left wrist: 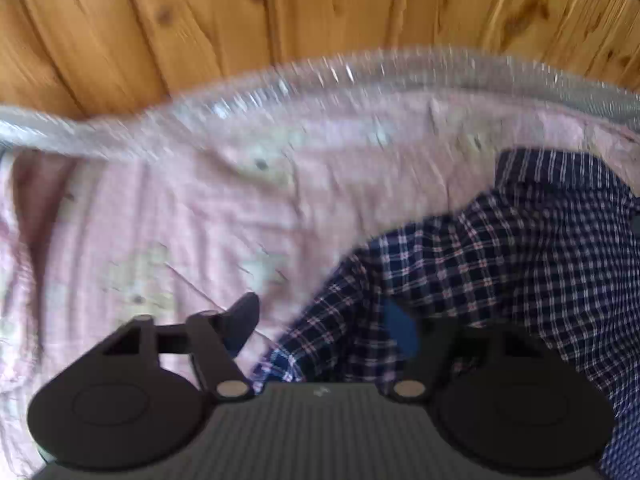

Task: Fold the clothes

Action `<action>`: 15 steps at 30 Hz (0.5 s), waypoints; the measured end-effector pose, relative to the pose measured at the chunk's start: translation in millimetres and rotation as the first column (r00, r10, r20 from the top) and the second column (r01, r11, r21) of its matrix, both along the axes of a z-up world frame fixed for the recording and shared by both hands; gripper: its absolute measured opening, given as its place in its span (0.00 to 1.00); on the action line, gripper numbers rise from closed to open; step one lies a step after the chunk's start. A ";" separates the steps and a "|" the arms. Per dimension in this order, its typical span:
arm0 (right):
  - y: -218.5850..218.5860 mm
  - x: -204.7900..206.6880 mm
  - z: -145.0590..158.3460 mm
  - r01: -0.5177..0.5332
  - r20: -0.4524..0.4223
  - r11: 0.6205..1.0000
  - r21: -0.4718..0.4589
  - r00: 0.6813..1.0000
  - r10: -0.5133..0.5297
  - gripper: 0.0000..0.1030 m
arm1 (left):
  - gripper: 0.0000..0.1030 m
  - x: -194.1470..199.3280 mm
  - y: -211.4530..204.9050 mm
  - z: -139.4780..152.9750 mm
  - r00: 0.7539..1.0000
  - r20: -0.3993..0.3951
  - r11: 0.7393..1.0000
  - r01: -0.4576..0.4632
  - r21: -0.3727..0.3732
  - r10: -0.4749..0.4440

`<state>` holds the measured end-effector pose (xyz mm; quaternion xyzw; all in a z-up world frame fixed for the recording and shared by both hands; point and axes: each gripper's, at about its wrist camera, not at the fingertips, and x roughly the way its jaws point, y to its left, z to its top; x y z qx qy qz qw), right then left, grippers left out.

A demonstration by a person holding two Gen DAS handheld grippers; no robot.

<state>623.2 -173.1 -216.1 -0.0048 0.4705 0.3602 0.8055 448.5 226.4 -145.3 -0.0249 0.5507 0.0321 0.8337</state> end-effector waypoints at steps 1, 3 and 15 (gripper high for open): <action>6.2 4.3 -7.2 -0.027 -0.024 1.000 0.007 0.999 0.027 0.44 | 0.47 -2.1 -3.0 -0.5 1.000 0.021 1.000 0.015 -0.003 -0.015; 19.3 9.0 -17.0 -0.078 -0.024 0.997 -0.005 0.997 0.078 0.22 | 0.08 -3.3 -7.7 -0.7 0.998 0.038 0.998 0.054 -0.037 -0.053; 60.8 27.1 13.8 -0.084 0.218 0.992 -0.098 0.971 0.103 0.00 | 0.02 41.6 4.0 30.1 0.961 0.240 0.984 -0.161 0.073 0.139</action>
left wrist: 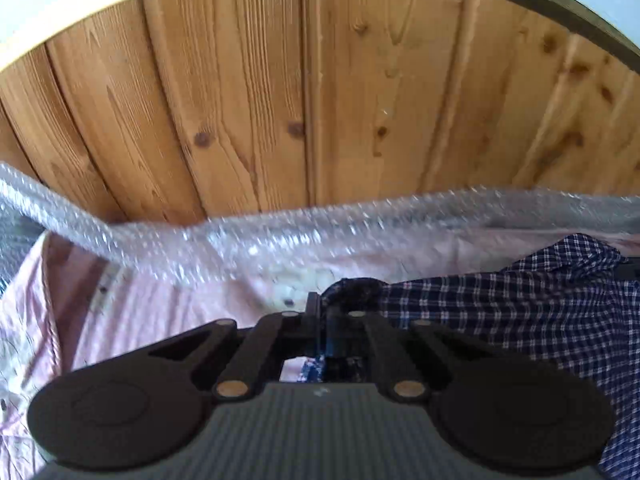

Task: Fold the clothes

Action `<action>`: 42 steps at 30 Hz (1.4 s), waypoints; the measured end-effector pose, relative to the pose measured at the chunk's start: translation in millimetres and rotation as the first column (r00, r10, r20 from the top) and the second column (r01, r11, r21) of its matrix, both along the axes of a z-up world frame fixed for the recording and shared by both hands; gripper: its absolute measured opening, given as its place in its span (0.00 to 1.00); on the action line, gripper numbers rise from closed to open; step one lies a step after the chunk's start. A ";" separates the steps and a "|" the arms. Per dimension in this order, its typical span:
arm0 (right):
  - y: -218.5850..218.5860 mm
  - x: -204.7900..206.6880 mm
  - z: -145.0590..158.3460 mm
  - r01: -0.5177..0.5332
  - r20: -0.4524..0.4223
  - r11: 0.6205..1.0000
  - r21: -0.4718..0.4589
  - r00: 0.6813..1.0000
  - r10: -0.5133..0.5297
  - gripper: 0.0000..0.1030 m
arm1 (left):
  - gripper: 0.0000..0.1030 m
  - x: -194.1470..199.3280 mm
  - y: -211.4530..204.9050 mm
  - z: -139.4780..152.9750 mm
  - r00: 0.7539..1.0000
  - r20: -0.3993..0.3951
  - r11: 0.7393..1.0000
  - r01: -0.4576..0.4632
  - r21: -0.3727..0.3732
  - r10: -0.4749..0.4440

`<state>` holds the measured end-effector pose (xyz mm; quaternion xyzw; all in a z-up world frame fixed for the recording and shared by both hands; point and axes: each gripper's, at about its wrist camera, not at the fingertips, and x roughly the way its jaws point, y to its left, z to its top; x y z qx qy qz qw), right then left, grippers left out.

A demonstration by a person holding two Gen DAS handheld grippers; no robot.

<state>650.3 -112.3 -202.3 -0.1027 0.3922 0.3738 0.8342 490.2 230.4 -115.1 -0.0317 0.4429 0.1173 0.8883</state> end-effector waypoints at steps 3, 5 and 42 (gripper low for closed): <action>12.4 11.5 -1.0 0.018 0.027 0.999 -0.031 0.999 -0.017 0.00 | 0.02 5.6 -0.7 -6.4 0.999 -0.045 1.000 -0.010 0.012 0.011; 13.0 14.1 -4.1 0.008 -0.015 1.000 -0.030 1.000 -0.008 0.00 | 0.02 2.3 0.9 -15.9 0.993 -0.115 0.999 0.021 -0.037 -0.025; 63.0 -8.3 38.9 -0.105 0.150 0.994 0.043 0.984 0.097 0.72 | 0.00 -17.8 -29.9 -39.5 0.979 -0.122 0.983 0.154 -0.099 -0.166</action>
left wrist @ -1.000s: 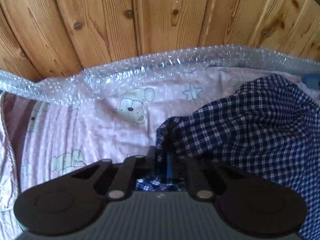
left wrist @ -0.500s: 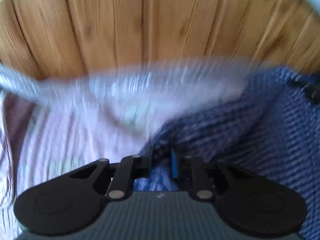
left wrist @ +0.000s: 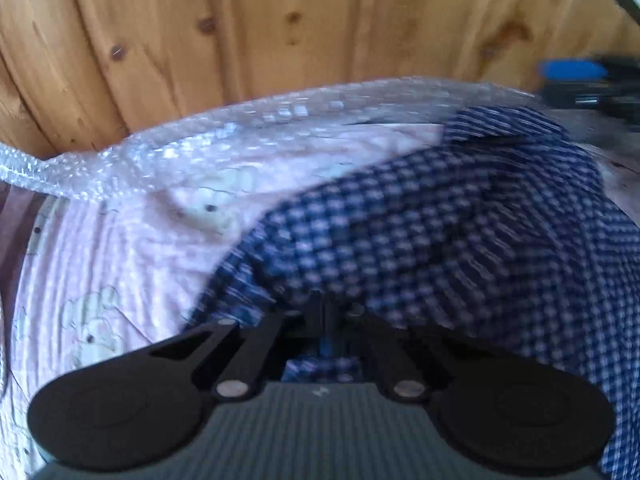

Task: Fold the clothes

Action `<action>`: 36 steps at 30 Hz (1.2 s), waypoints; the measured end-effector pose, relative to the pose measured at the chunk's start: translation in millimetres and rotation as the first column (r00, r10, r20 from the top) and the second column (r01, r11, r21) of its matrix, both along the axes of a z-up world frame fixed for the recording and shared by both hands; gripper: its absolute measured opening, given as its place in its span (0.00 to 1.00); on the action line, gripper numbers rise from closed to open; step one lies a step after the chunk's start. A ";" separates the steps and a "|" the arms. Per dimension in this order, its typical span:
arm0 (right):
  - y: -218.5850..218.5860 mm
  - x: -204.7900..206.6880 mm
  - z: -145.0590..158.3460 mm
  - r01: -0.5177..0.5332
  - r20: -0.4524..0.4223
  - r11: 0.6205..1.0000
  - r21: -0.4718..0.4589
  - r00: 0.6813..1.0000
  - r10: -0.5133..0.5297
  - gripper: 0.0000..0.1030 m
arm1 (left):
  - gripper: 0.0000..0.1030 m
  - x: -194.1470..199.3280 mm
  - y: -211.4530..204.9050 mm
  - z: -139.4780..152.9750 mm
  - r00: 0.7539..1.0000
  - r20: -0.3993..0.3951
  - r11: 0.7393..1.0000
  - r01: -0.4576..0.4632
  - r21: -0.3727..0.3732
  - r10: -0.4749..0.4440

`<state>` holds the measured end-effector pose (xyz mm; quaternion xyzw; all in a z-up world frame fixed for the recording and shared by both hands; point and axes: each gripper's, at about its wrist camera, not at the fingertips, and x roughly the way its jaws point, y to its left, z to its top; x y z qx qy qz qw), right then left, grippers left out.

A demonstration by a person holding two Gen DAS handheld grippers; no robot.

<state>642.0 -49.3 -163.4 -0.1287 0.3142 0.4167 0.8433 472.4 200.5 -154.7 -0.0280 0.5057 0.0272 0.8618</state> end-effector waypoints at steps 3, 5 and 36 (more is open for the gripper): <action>44.4 -4.2 -10.3 -0.113 0.066 0.982 -0.150 0.990 0.124 0.71 | 0.00 -16.9 -28.0 -6.8 0.997 -0.009 0.996 0.078 0.049 -0.078; 55.4 -7.0 -22.5 -0.168 0.052 0.958 -0.232 0.981 0.185 0.43 | 0.01 -28.6 -34.6 -12.1 0.995 -0.006 0.985 0.101 0.137 -0.101; -231.8 -439.3 -21.0 0.605 -0.458 0.794 -0.063 0.689 -0.561 0.73 | 0.89 -409.8 -74.2 15.6 0.969 -0.095 0.962 -0.238 -0.137 0.227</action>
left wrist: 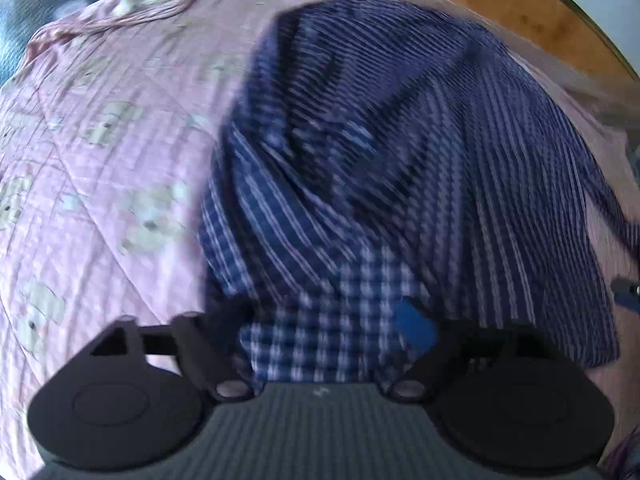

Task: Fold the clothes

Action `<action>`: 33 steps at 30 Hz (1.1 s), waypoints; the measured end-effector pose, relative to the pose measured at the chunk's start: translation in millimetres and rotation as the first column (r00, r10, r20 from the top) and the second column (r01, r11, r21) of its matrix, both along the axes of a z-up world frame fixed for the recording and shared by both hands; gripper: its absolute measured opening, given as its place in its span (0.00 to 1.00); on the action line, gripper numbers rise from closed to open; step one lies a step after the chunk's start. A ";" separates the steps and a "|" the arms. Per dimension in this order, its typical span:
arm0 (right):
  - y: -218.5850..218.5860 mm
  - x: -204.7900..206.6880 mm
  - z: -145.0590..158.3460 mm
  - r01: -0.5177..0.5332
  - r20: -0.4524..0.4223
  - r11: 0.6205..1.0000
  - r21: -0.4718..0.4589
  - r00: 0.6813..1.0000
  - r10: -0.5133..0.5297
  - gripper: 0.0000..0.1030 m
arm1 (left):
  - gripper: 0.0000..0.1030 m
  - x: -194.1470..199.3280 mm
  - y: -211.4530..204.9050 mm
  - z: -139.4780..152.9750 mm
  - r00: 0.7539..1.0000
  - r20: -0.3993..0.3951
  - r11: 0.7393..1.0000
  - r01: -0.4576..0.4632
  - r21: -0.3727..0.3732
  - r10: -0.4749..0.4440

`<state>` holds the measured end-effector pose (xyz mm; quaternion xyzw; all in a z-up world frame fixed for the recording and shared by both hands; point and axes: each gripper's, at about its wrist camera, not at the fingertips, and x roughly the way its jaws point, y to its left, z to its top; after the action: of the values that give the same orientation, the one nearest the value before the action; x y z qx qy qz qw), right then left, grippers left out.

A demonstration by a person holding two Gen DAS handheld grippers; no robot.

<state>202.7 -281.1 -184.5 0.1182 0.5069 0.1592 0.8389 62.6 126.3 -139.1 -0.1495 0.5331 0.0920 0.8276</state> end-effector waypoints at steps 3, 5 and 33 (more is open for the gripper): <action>5.5 -21.7 -3.1 0.012 -0.030 1.000 0.012 0.999 -0.011 0.74 | 0.88 -3.5 -22.6 -7.4 0.999 0.004 0.991 0.049 0.127 -0.050; 8.9 -32.1 -10.3 0.019 -0.042 1.000 0.015 0.999 -0.018 0.74 | 0.60 -4.7 -21.9 -11.3 0.998 0.002 0.980 0.068 0.185 -0.069; 23.7 -56.3 -35.6 -0.113 0.088 0.990 0.081 0.990 0.106 0.69 | 0.30 -87.5 53.9 -13.5 0.996 0.043 0.996 -0.082 -0.026 0.084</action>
<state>146.4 -257.4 -220.0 0.1193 0.4698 0.2314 0.8435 -24.9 180.2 -152.6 -0.1837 0.5089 0.1164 0.8329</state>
